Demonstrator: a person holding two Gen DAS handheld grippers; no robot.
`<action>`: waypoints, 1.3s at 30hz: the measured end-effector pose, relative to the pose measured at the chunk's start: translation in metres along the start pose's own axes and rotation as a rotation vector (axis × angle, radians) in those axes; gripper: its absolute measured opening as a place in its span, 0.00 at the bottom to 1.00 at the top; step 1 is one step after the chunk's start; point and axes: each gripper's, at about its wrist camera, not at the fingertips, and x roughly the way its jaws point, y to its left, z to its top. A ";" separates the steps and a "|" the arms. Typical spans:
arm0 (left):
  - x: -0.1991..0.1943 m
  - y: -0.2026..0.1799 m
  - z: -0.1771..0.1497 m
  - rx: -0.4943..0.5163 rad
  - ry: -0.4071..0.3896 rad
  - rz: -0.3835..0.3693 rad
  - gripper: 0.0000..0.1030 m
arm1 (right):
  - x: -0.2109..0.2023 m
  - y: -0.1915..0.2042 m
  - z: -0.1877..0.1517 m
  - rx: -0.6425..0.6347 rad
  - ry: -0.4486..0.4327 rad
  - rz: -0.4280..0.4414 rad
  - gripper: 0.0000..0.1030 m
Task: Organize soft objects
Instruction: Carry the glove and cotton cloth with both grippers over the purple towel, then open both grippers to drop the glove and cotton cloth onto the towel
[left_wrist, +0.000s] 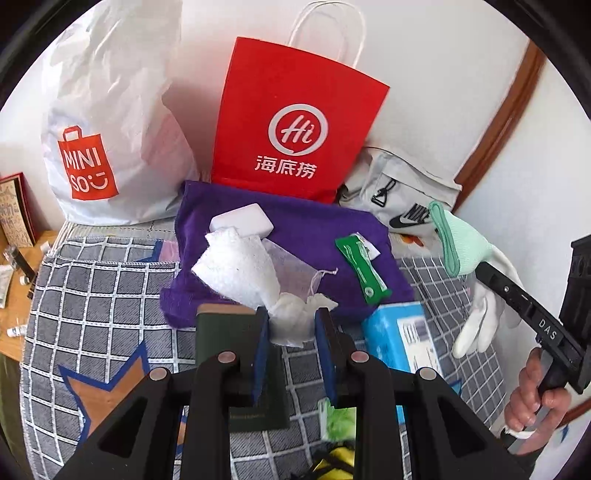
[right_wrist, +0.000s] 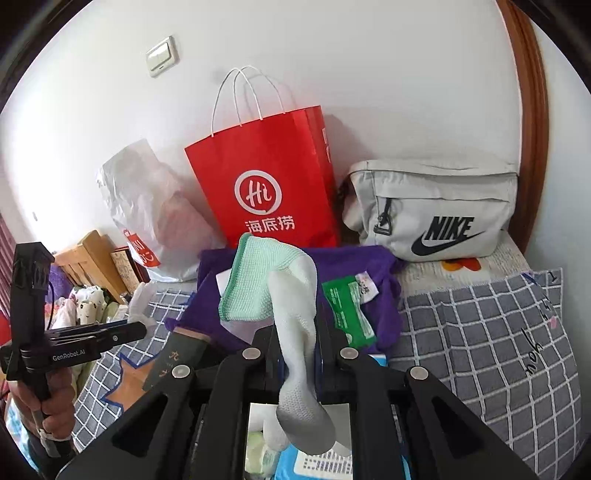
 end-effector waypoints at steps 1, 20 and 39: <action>0.003 0.000 0.003 -0.010 -0.001 0.003 0.23 | 0.003 -0.001 0.002 0.000 0.002 0.001 0.11; 0.057 0.015 0.063 -0.056 0.045 0.070 0.23 | 0.080 -0.002 0.055 -0.033 0.059 0.023 0.11; 0.121 0.053 0.070 -0.128 0.161 0.077 0.23 | 0.169 -0.010 0.039 -0.065 0.230 0.056 0.11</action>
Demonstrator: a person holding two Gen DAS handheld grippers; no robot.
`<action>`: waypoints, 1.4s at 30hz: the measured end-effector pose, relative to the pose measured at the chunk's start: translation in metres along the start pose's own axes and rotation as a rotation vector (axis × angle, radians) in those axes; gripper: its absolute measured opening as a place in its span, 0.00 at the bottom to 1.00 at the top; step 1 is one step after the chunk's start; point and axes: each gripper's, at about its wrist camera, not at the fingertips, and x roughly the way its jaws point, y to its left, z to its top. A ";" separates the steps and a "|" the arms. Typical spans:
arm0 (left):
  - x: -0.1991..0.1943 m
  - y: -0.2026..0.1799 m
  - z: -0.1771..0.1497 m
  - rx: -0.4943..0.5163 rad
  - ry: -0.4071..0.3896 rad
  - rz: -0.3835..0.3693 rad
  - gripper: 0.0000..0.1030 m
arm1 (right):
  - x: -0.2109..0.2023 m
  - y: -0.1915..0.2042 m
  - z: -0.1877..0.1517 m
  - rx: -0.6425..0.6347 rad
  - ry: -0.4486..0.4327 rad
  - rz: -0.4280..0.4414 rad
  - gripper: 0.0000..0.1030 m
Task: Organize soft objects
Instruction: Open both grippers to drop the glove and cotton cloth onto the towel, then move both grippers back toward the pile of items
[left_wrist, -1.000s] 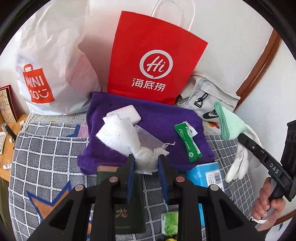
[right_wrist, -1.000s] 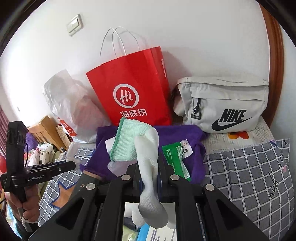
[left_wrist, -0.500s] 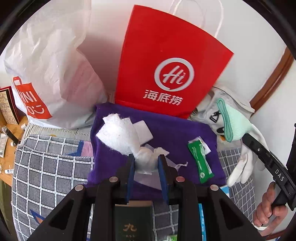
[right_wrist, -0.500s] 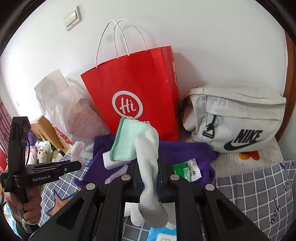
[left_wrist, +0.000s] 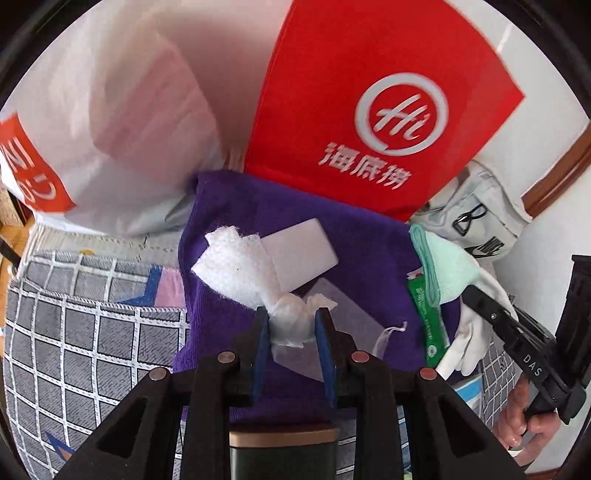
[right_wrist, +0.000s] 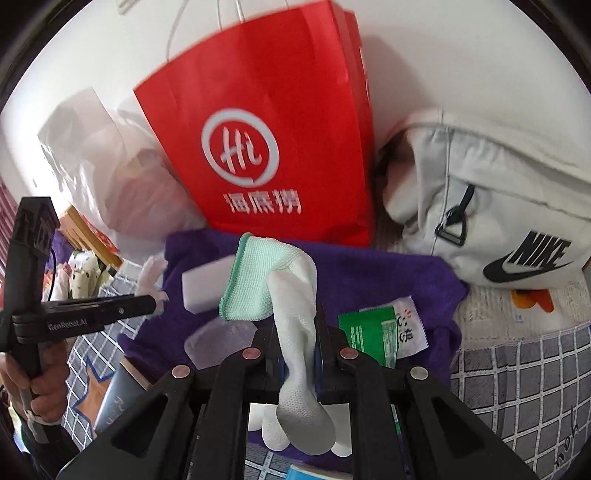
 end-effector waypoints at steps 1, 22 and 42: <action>0.004 0.002 0.000 -0.008 0.012 0.003 0.23 | 0.005 -0.002 -0.001 0.009 0.017 0.004 0.11; 0.034 -0.005 -0.004 0.006 0.082 0.034 0.24 | 0.035 -0.006 -0.007 0.017 0.060 -0.035 0.14; -0.002 -0.009 -0.002 0.001 0.029 0.119 0.49 | -0.010 0.015 -0.001 -0.014 -0.038 -0.010 0.57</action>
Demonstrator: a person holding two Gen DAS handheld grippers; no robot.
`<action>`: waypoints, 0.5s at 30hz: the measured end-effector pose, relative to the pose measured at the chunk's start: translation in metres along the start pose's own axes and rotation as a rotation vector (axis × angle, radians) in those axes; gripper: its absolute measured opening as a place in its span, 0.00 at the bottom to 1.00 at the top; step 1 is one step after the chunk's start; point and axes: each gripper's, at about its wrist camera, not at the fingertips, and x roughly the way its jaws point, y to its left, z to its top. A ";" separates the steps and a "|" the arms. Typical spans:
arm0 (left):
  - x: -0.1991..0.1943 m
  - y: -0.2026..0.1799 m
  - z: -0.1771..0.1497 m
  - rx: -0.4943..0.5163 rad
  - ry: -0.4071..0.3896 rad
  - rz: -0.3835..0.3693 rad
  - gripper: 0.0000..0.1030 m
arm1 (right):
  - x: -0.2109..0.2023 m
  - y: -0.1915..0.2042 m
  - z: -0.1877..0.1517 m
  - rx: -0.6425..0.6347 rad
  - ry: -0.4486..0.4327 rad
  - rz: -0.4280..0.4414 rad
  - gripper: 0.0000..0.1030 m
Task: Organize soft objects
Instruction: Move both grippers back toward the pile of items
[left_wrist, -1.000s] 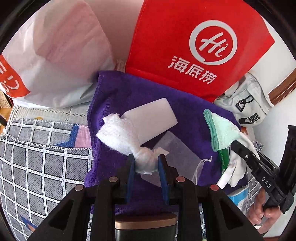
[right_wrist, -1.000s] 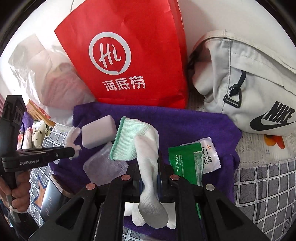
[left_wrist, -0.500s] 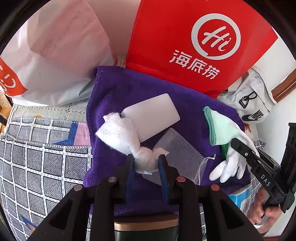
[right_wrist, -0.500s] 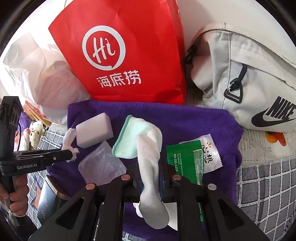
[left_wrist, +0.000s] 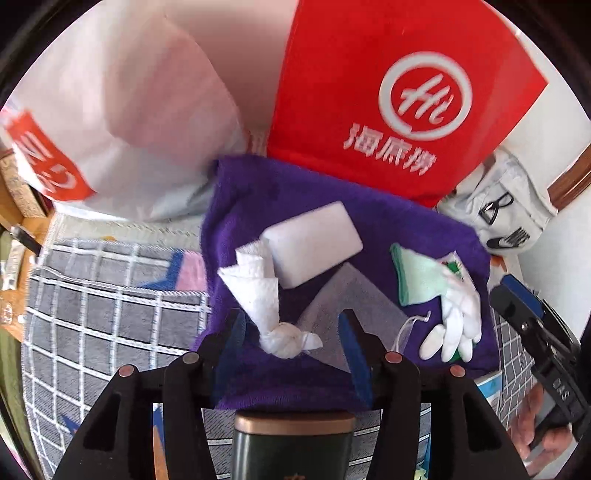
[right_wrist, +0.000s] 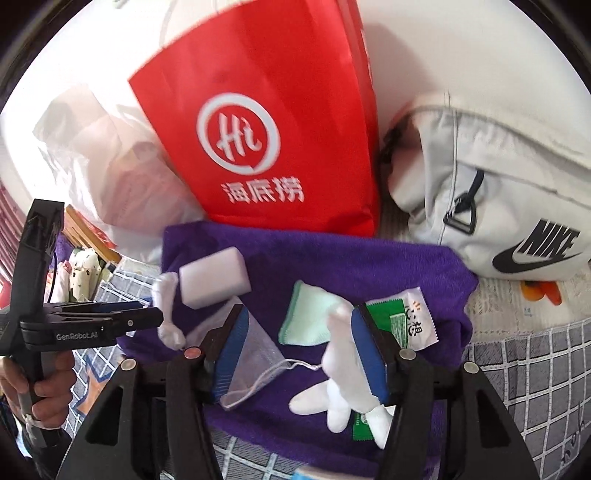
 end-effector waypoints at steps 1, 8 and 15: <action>-0.007 -0.002 0.000 0.008 -0.018 0.009 0.49 | -0.006 0.004 0.000 -0.007 -0.012 -0.011 0.57; -0.053 0.003 -0.024 -0.007 -0.106 0.003 0.49 | -0.048 0.037 -0.015 -0.079 -0.063 -0.015 0.57; -0.084 0.019 -0.079 -0.017 -0.103 -0.044 0.49 | -0.073 0.062 -0.075 -0.097 0.010 0.039 0.58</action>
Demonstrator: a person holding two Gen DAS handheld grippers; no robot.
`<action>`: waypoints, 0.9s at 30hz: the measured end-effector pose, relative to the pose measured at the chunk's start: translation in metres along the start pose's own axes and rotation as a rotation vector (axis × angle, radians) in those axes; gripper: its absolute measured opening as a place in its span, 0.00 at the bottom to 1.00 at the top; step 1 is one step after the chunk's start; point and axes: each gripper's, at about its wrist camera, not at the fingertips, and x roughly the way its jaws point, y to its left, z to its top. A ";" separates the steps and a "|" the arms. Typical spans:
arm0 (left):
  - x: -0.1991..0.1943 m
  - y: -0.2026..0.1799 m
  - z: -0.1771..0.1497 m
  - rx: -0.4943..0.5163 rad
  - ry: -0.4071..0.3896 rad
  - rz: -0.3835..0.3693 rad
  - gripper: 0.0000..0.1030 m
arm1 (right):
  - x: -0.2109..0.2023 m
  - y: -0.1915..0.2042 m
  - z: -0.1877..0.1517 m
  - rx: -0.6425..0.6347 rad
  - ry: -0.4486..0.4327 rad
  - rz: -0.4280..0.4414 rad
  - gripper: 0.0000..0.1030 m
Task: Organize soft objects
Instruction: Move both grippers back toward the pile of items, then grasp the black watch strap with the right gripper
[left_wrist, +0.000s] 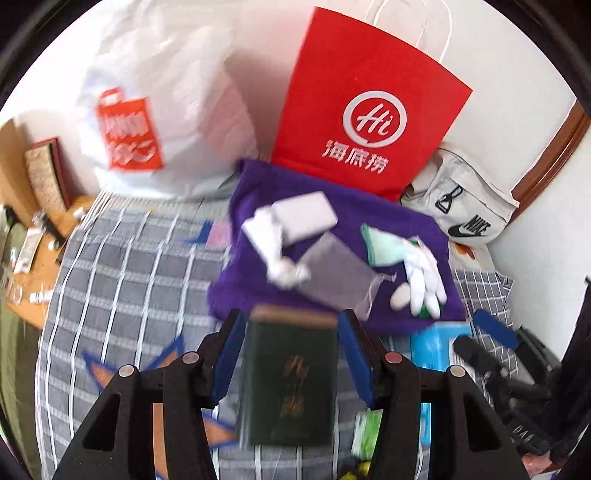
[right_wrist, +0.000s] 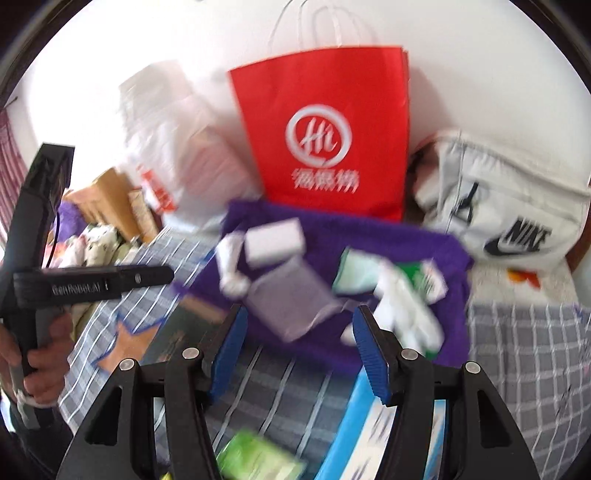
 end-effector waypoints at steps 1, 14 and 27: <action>-0.005 0.004 -0.009 -0.009 -0.001 0.004 0.49 | -0.002 0.005 -0.010 -0.005 0.008 0.010 0.59; -0.025 0.032 -0.112 0.002 0.067 -0.002 0.49 | -0.034 0.062 -0.109 -0.087 0.038 0.049 0.66; -0.030 0.049 -0.162 -0.055 0.079 -0.050 0.49 | -0.032 0.079 -0.190 -0.159 0.180 0.126 0.44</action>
